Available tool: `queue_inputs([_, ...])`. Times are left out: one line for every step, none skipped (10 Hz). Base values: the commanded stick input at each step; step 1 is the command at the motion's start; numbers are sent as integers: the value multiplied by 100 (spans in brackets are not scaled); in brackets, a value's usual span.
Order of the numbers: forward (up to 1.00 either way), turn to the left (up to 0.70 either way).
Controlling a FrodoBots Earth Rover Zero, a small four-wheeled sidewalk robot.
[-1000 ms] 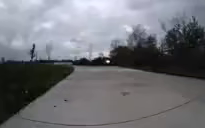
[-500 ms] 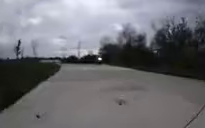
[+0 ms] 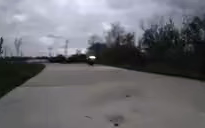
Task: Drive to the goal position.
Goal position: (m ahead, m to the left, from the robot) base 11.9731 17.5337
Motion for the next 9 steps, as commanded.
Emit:
queue_inputs([100,-27])
queue_inputs([100,-27])
queue_inputs([100,-27])
queue_inputs([100,-27])
queue_inputs([100,-27])
queue_inputs([100,-27])
queue_inputs([100,-27])
queue_inputs([100,-27])
queue_inputs([100,-27])
